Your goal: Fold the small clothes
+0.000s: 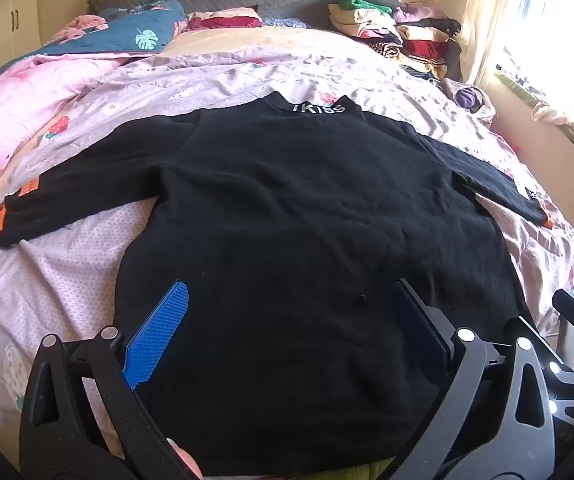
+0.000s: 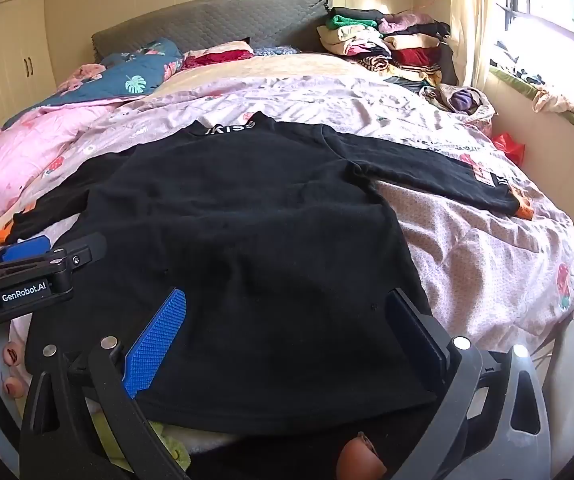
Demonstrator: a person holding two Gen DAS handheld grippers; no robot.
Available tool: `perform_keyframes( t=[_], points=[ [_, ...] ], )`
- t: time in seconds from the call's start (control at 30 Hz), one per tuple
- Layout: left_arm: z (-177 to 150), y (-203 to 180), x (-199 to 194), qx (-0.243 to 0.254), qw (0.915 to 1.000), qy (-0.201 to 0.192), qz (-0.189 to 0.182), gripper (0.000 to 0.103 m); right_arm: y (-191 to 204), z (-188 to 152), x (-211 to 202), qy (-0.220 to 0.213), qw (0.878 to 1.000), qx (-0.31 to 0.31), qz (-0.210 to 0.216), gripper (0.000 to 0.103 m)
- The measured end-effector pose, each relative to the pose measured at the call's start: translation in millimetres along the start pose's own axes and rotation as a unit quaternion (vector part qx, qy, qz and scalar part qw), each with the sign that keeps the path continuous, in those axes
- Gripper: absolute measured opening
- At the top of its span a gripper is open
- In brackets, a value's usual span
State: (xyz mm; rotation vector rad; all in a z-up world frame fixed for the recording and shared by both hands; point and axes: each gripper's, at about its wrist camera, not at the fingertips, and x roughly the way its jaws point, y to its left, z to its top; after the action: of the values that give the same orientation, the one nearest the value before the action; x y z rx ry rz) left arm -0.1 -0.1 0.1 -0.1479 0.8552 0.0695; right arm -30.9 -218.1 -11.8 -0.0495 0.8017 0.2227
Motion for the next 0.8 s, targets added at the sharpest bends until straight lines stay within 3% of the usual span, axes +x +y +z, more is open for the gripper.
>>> perform_keyframes(
  t=[0.8],
  points=[
    [0.0, -0.2, -0.5, 0.001, 1.0, 0.0, -0.001, 0.094, 6.0, -0.2, -3.6, -0.007, 1.0, -0.01, -0.008, 0.099]
  ],
)
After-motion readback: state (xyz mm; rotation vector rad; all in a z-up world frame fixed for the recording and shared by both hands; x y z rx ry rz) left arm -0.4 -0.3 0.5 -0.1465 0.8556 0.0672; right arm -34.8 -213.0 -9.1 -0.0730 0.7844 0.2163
